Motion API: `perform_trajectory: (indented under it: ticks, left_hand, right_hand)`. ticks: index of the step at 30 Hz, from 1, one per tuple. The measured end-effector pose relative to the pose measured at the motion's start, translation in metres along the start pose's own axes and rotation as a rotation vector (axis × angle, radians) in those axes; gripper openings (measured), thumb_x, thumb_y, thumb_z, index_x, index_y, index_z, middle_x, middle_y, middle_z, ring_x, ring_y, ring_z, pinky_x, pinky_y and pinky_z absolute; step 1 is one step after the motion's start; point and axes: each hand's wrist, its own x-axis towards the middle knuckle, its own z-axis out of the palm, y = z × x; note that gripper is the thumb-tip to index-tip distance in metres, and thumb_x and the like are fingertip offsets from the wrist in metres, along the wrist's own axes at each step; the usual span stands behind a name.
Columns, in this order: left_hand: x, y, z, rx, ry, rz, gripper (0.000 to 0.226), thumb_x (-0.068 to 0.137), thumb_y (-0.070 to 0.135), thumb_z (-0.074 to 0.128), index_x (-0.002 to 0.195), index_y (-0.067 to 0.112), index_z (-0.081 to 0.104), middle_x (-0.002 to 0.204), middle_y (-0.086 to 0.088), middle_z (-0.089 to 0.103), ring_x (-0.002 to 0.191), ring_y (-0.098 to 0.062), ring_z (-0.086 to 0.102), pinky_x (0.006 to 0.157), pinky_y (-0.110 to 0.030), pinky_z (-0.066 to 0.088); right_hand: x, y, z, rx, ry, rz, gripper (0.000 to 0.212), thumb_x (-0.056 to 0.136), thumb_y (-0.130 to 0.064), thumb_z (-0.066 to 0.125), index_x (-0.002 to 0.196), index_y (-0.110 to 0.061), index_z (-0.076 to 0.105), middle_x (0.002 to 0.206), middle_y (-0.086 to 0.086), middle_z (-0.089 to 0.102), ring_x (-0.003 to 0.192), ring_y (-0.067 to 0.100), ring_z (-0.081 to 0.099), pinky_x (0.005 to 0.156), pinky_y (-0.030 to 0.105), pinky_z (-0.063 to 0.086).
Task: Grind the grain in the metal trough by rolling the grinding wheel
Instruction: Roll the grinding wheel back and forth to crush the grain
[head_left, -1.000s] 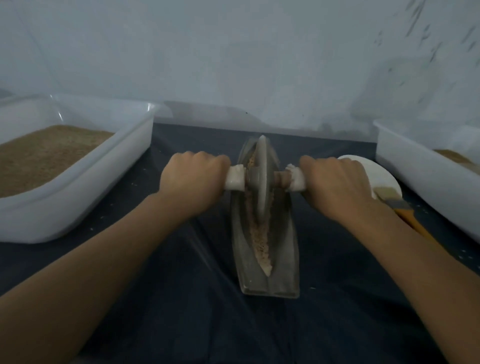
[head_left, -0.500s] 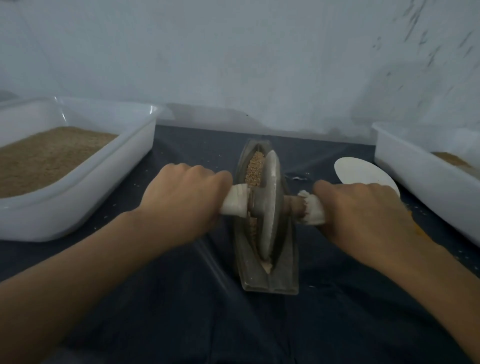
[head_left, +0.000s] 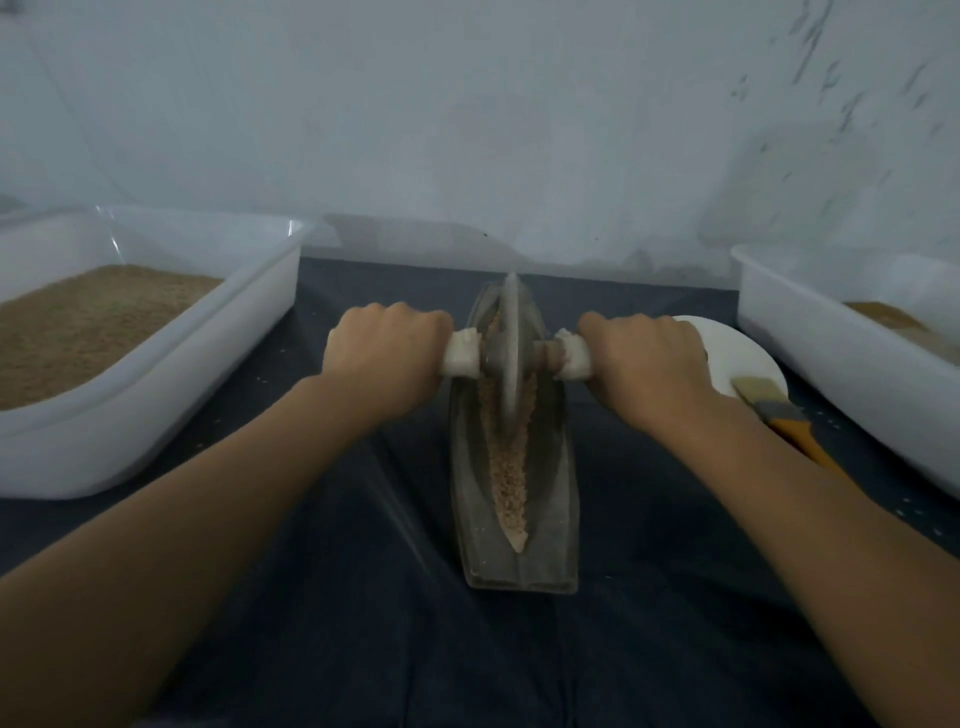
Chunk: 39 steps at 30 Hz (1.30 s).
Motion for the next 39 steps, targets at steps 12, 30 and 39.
perform_trajectory:
  ticks: [12, 30, 39]
  left_hand:
    - [-0.048, 0.0, -0.018, -0.032, 0.0, 0.017, 0.033, 0.075, 0.038, 0.064, 0.072, 0.029, 0.032, 0.056, 0.01, 0.027, 0.047, -0.014, 0.024, 0.048, -0.028, 0.017]
    - [-0.062, -0.005, -0.038, -0.004, 0.094, 0.17, 0.045, 0.06, 0.035, 0.071, 0.068, 0.032, 0.027, 0.052, 0.01, 0.035, 0.042, -0.018, 0.034, 0.044, -0.023, 0.009]
    - [-0.012, -0.002, 0.01, -0.054, 0.067, -0.008, 0.025, 0.078, 0.035, 0.062, 0.076, 0.024, 0.04, 0.065, 0.0, 0.049, 0.057, -0.03, 0.051, 0.052, -0.032, 0.028]
  right_hand:
    - [-0.035, -0.005, -0.036, -0.045, -0.035, -0.095, 0.026, 0.073, -0.02, 0.067, 0.079, -0.018, 0.042, 0.063, 0.002, 0.056, 0.05, 0.03, 0.051, 0.045, 0.029, 0.026]
    - [-0.063, 0.0, -0.058, 0.037, 0.039, -0.135, 0.037, 0.053, -0.011, 0.08, 0.071, -0.016, 0.047, 0.052, 0.002, 0.052, 0.038, 0.029, 0.046, 0.041, 0.027, 0.026]
    - [0.002, -0.002, -0.01, -0.088, -0.054, -0.044, 0.028, 0.078, -0.018, 0.064, 0.081, -0.019, 0.036, 0.072, 0.006, 0.059, 0.06, 0.032, 0.055, 0.047, 0.03, 0.018]
